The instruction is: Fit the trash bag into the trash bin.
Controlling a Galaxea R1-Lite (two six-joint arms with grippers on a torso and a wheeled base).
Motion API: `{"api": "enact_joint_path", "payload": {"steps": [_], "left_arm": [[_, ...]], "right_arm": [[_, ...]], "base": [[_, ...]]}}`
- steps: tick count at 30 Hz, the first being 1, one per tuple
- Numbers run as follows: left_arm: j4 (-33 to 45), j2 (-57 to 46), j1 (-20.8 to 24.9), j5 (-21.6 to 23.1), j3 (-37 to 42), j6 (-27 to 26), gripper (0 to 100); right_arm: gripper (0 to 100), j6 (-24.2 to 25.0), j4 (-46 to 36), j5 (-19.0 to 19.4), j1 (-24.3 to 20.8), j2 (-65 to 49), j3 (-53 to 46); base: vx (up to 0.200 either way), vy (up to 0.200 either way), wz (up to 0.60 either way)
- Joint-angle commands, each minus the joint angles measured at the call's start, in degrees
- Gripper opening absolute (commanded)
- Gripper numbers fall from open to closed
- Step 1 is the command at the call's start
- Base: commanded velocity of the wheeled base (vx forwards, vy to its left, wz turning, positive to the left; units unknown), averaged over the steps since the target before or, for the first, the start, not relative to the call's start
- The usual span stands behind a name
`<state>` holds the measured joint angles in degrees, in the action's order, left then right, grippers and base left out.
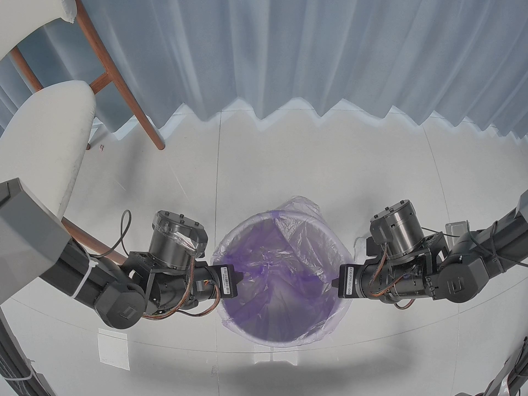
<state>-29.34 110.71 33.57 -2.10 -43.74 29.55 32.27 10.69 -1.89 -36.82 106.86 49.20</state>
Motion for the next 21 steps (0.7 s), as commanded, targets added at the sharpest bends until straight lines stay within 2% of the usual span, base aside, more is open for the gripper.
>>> {"api": "enact_joint_path", "payload": {"steps": [1, 7, 8, 15, 21], "left_arm": [[-0.01, 1.35, 0.00, -0.10, -0.56, 0.07, 0], [-0.01, 0.82, 0.00, -0.28, -0.47, 1.48, 0], [-0.01, 0.82, 0.00, -0.28, -0.47, 1.48, 0], [0.08, -1.38, -1.76, -1.16, 0.59, 2.97, 0], [-0.01, -4.98, -5.98, -0.45, 4.45, 3.23, 0]], "right_arm": [[0, 0.08, 0.03, 0.04, -0.27, -0.34, -0.07], [0, 0.16, 0.12, -0.04, -0.89, -0.78, -0.77], [100, 0.16, 0.12, -0.04, -0.89, -0.78, -0.77], [100, 2.80, 0.38, 0.83, -0.71, -7.19, -4.46], [100, 4.73, 1.00, 4.44, 1.04, -16.42, -13.17]], "base": [[0.000, 0.000, 0.00], [0.000, 0.000, 0.00], [0.000, 0.000, 0.00], [0.000, 0.000, 0.00], [0.000, 0.000, 0.00]]}}
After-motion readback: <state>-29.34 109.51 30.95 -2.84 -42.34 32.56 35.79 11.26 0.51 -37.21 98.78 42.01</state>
